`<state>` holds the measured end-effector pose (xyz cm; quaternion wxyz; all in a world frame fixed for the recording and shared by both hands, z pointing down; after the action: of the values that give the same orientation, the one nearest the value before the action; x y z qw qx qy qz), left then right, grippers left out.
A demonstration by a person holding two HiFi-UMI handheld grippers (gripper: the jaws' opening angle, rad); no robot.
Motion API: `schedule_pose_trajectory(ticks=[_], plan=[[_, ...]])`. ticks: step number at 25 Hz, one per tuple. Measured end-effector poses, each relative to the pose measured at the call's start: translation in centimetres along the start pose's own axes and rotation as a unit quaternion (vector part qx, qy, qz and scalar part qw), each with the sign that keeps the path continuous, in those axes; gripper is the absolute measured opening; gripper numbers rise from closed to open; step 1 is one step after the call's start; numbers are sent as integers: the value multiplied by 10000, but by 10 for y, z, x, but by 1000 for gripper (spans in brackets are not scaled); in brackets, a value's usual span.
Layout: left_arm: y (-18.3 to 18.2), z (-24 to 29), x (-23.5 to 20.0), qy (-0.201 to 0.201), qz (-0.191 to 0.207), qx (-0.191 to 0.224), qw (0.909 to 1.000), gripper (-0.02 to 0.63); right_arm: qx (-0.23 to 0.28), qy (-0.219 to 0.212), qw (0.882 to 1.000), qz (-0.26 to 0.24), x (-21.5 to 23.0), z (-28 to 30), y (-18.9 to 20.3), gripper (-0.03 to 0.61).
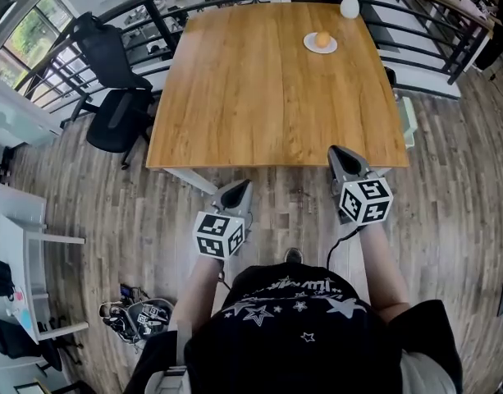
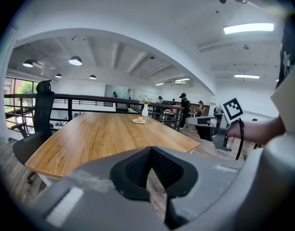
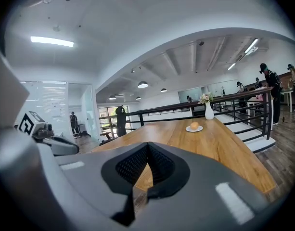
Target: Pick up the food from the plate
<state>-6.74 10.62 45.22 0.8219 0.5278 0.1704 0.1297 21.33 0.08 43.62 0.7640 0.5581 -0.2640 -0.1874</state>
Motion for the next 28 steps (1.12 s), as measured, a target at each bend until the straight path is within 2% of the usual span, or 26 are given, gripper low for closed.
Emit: schedule_pose_trajectory(ticks=[6, 11, 19, 28], plan=[[-14, 15, -9, -272, -92, 89, 9995, 2, -105, 31, 9999, 133, 24, 9, 1, 2], [-8, 23, -15, -313, -232, -66, 9992, 2, -173, 24, 9997, 192, 31, 15, 4, 2], [-16, 55, -39, -249, -438, -7, 9987, 2, -168, 199, 9995, 178, 53, 37, -3, 2], [-61, 126, -92, -52, -427, 143, 9990, 2, -127, 483, 9986, 156, 95, 106, -38, 2]])
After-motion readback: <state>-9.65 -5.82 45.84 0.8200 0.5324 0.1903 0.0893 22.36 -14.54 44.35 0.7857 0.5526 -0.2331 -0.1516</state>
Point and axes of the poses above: the fingertips, and each gripper's own axes: z forward along the fingers, x to its right, y out of its underside, the point moved 9 cm from there along -z, backward along the fingers, and after that the axes turned 1 degree about y, right-handed, at the moved point
